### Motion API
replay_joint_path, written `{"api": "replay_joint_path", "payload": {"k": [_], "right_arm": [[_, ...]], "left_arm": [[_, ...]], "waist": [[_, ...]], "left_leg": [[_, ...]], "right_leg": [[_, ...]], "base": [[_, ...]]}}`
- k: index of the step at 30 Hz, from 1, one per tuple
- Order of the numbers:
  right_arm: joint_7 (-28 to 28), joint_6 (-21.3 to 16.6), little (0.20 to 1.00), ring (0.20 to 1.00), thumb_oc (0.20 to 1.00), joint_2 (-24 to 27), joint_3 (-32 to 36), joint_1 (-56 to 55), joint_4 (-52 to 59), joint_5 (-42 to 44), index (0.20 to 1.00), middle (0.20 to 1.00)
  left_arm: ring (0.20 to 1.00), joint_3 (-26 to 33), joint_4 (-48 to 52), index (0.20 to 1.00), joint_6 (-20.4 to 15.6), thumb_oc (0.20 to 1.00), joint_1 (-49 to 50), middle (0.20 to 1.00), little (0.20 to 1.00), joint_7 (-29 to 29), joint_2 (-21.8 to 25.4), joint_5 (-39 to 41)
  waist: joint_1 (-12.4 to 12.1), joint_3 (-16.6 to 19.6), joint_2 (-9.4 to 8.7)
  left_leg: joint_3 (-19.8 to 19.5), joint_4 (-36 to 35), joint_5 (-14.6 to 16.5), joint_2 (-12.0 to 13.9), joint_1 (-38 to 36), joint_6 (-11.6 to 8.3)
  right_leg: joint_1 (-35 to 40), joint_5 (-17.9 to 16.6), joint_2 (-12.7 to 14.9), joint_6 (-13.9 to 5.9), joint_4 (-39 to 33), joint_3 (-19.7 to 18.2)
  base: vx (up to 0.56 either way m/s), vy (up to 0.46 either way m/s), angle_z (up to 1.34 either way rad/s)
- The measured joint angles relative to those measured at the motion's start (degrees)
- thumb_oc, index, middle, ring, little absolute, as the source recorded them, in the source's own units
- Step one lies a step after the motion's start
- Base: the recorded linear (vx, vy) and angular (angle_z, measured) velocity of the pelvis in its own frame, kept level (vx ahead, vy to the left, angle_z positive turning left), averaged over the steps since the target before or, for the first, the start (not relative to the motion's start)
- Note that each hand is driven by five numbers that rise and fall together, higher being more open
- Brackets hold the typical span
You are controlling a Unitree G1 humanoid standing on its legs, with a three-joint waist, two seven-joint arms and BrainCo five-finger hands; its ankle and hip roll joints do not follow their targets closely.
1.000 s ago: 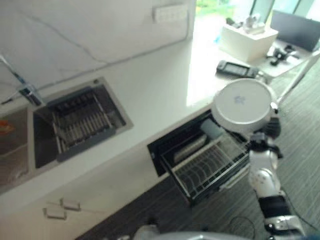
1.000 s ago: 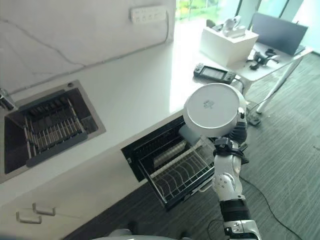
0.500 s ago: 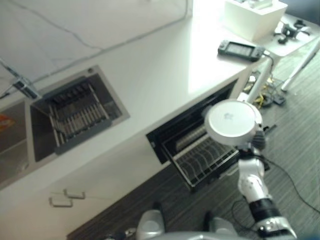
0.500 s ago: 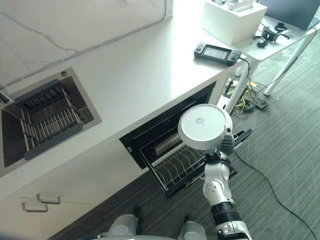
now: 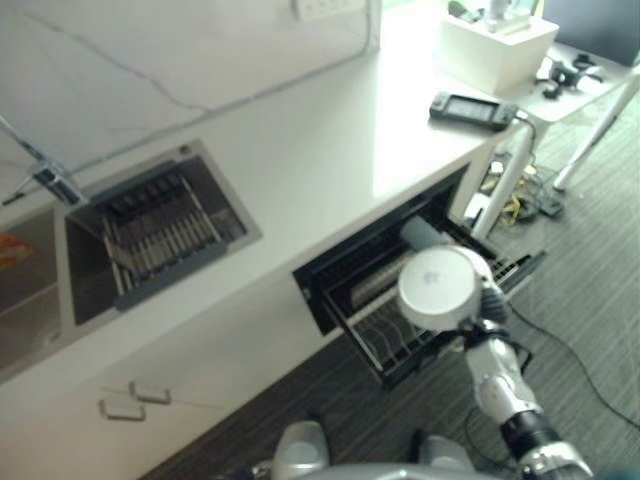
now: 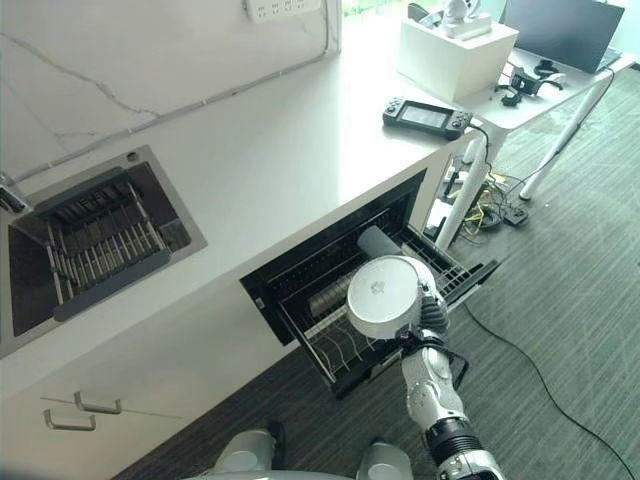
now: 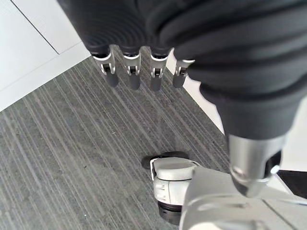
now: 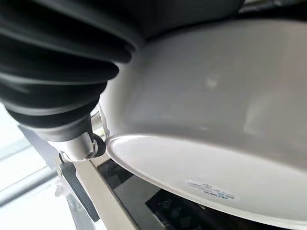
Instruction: Place the dishes in the dishwasher.
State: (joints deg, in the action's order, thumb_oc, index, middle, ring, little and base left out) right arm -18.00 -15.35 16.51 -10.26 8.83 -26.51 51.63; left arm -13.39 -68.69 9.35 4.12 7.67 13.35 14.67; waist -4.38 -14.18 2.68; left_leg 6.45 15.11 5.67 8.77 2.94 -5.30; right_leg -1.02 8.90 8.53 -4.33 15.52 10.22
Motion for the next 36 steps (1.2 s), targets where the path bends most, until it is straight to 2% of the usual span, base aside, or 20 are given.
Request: {"api": "replay_joint_path", "payload": {"k": [6,12,14,17,22,23,26,27,28,30,33,36], "right_arm": [[-1.1,2.4,0.2,0.2,0.2,-0.6,2.4,3.3,-6.5,0.6,0.2,0.2],[-4.0,2.4,0.2,0.2,0.2,-1.7,2.4,7.1,-9.0,3.7,0.2,0.2],[-5.7,2.4,0.2,0.2,0.2,-2.2,2.4,7.8,-9.3,4.9,0.2,0.2],[-9.7,2.6,0.2,0.2,0.2,-2.8,3.5,11.7,-15.6,5.9,0.2,0.2],[-16.9,6.4,0.2,0.2,0.2,-3.0,3.6,18.7,-16.2,3.2,0.2,0.2],[-19.9,8.2,0.2,0.2,0.2,-2.3,2.9,22.8,-20.4,1.3,0.2,0.2],[-23.1,11.1,0.2,0.2,0.2,1.2,2.0,28.6,-23.2,-4.1,0.2,0.2],[-23.4,12.3,0.2,0.2,0.2,3.1,1.7,29.6,-23.5,-7.2,0.2,0.2],[-23.6,12.8,0.2,0.2,0.2,3.6,1.6,29.6,-24.0,-8.4,0.2,0.2],[-23.7,13.5,0.2,0.2,0.2,3.9,1.5,29.5,-24.7,-10.3,0.2,0.2],[-23.6,13.8,0.2,0.2,0.2,5.7,-0.6,29.5,-24.9,-15.4,0.2,0.2],[-23.2,14.9,0.2,0.2,0.2,6.1,-3.1,30.0,-25.7,-21.4,0.2,0.2]], "left_arm": [[1.0,0.6,0.0,1.0,-2.3,1.0,0.1,1.0,1.0,1.3,0.7,-0.1],[1.0,2.2,-0.1,1.0,-2.0,1.0,0.2,1.0,1.0,2.3,3.4,-2.6],[1.0,2.1,-0.6,1.0,-1.8,1.0,0.2,1.0,1.0,2.0,3.8,-4.4],[1.0,2.0,-1.0,1.0,-0.5,1.0,-0.2,1.0,1.0,1.1,4.3,-4.8],[1.0,0.1,-0.4,1.0,1.0,1.0,-2.5,1.0,1.0,-1.8,5.7,-5.2],[1.0,-2.0,0.3,1.0,1.2,1.0,-3.3,1.0,1.0,-3.5,6.3,-6.5],[1.0,-3.6,0.7,1.0,1.9,1.0,-7.4,1.0,1.0,-5.5,5.9,-6.8],[1.0,-3.6,1.1,1.0,2.1,1.0,-8.9,1.0,1.0,-5.9,5.7,-6.8],[1.0,-3.5,1.8,1.0,1.9,1.0,-9.1,1.0,1.0,-5.9,6.2,-6.8],[1.0,-3.5,2.9,1.0,2.1,1.0,-9.5,1.0,1.0,-6.1,8.0,-6.8],[1.0,-3.6,3.4,1.0,2.5,1.0,-11.3,1.0,1.0,-7.3,8.0,-4.5],[1.0,-3.6,3.7,1.0,2.4,1.0,-13.3,1.0,1.0,-7.7,8.1,-3.5]], "waist": [[-2.8,0.4,-2.13],[-7.2,2.6,-5.76],[-7.5,3.1,-6.45],[-8.8,3.4,-6.93],[-11.1,1.4,-6.54],[-11.4,0.2,-6.38],[-12.0,-3.6,-5.02],[-12.5,-5.5,-3.26],[-12.6,-6.1,-2.52],[-12.5,-7.8,-2.59],[-12.0,-10.5,-2.12],[-11.5,-11.3,-2.05]], "left_leg": [[-1.9,2.0,0.9,-0.2,0.9,0.17],[-3.0,1.7,1.2,-1.1,0.8,0.73],[-3.6,1.1,1.2,-1.7,0.7,0.84],[-4.3,1.0,1.2,-1.9,1.2,0.85],[-5.8,3.7,2.1,-2.4,5.6,1.04],[-6.1,4.6,2.3,-2.6,7.7,1.24],[-6.0,5.1,1.1,-3.2,11.0,2.29],[-5.9,4.9,0.8,-4.1,11.1,2.74],[-5.9,4.9,0.8,-4.5,11.1,2.87],[-6.1,4.9,0.8,-4.6,11.4,2.87],[-6.0,5.1,0.7,-4.8,13.4,2.99],[-5.7,5.2,0.7,-5.1,14.9,3.2]], "right_leg": [[2.4,-0.7,0.0,-0.48,-1.7,1.7],[5.8,-3.0,0.1,-0.86,-8.0,4.0],[7.0,-3.8,0.3,-1.36,-9.9,4.8],[8.6,-5.2,-0.1,-1.67,-12.8,6.0],[6.5,-5.5,0.2,-1.92,-13.4,6.7],[4.8,-6.0,0.3,-2.33,-13.6,6.6],[1.9,-7.3,0.9,-2.68,-13.6,6.5],[2.0,-7.7,1.7,-3.04,-13.6,6.5],[2.2,-7.9,2.0,-3.41,-13.9,6.6],[2.6,-8.7,1.8,-3.94,-15.4,6.8],[0.6,-9.1,2.0,-3.71,-15.7,6.4],[-0.6,-9.9,2.3,-3.93,-16.5,6.2]], "base": [[0.03,0.05,0.15],[0.06,0.04,0.14],[0.06,-0.001,0.17],[0.02,0.0,0.13],[-0.02,0.001,0.13],[-0.15,0.057,0.01],[-0.09,0.042,0.04],[-0.1,-0.006,0.11],[-0.14,-0.001,0.08],[-0.15,0.035,0.02],[-0.1,0.045,-0.03],[-0.11,0.025,-0.04]]}}
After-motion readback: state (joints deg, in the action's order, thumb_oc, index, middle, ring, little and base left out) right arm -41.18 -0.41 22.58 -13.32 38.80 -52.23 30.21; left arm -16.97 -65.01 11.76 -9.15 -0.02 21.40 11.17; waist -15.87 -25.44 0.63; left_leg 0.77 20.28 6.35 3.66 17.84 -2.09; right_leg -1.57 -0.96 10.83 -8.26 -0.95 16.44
